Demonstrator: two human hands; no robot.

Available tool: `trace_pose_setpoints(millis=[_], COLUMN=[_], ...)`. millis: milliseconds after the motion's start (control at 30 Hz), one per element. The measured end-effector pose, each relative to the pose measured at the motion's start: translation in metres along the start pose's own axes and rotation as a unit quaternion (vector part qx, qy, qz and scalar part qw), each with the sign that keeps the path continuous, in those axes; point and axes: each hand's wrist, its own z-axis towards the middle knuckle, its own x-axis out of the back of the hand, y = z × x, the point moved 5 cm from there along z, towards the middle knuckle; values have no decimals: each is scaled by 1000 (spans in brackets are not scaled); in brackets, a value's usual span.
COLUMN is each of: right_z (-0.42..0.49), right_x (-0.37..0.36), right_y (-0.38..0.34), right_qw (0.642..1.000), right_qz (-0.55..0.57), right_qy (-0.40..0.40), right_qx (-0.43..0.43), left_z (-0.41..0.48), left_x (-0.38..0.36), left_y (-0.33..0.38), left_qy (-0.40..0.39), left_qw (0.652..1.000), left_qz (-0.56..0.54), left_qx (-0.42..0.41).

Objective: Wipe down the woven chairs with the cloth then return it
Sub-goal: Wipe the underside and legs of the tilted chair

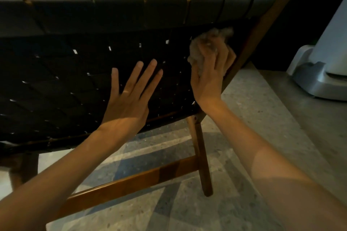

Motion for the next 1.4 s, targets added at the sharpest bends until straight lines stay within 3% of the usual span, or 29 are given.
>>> trace_pose_setpoints(millis=[133, 267, 433, 500, 600, 633, 700, 833, 1033, 1200, 1300, 1400], right_z=[-62, -141, -151, -136, -91, -71, -27, 36, 15, -32, -93, -150], right_x=[-26, -56, -64, -47, 5, 20, 36, 30, 0, -32, -56, -68], right_y=[9, 25, 29, 19, -16, -27, -39, -33, -35, -24, -11, 5], right_qw=[990, 918, 880, 894, 974, 982, 981, 975, 981, 966, 931, 872], right_qz=[-57, -91, -59, -32, 59, 72, 69, 60, 65, 57, 59, 67], right_qy=[-126, -382, -465, -446, -199, -122, -46, -65, 5, -69, -218, -395], right_qx=[-32, -54, -79, -13, 92, 124, 176, 203, 181, 244, 286, 280], left_z=[2, 0, -4, -8, -12, -12, -15, -22, -21, -23, -25, -28], left_x=[-7, -9, -5, 0, 5, 7, 7, 9, 10, 10, 7, 4], left_y=[-2, -5, -8, -11, -19, -23, -28, -29, -29, -35, -39, -40], left_qy=[-4, -12, -39, -26, 2, 5, 2, 0, 24, 9, 11, 24], left_qw=[1000, 1000, 998, 998, 1000, 1000, 1000, 998, 994, 999, 997, 994], left_qz=[2, 20, 48, 47, 26, 0, 4, 59, 108, 50, 71, 105], left_qx=[7, 0, -20, -27, -2, 23, 28, 1, -13, -17, -24, -38])
